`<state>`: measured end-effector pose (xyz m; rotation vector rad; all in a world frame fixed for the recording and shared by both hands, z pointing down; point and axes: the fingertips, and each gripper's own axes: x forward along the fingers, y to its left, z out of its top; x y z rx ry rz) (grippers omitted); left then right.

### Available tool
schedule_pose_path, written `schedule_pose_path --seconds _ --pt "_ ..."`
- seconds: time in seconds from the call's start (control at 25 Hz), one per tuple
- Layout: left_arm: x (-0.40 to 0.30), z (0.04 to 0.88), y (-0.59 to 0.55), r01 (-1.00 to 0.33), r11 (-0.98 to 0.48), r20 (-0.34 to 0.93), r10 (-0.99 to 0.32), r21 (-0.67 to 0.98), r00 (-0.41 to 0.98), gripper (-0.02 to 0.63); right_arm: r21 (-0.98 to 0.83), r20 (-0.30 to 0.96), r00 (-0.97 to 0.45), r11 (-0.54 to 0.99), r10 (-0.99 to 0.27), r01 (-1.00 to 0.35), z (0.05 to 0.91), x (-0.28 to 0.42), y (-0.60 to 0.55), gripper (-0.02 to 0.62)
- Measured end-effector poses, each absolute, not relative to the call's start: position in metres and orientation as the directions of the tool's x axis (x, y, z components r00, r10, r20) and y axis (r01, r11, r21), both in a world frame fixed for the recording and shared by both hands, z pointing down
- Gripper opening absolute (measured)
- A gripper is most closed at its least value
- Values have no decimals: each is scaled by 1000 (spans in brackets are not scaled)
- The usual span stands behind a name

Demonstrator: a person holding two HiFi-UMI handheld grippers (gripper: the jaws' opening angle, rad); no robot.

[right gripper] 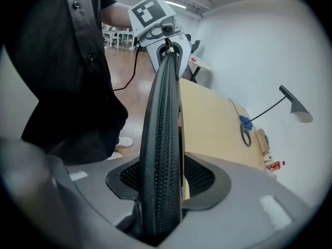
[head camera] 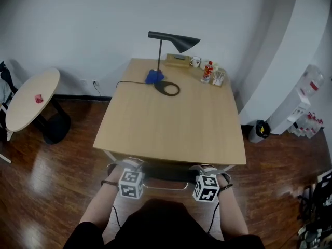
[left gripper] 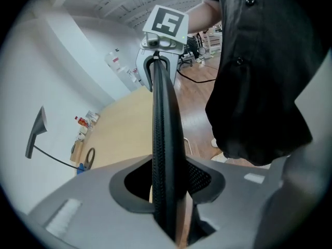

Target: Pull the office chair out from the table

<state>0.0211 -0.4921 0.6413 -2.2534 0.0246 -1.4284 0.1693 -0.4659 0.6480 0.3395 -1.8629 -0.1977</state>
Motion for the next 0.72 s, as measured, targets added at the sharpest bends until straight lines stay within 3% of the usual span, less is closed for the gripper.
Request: schedule_pose_path --seconds 0.24,0.72 --pt "17 644 -489 249 -889 864 -249 -383 439 120 305 916 -255 950 -311 -63 655 168 -459 124" --pt "15 649 -480 271 -892 889 -242 -362 388 69 259 930 -259 965 -261 -40 658 168 -448 80"
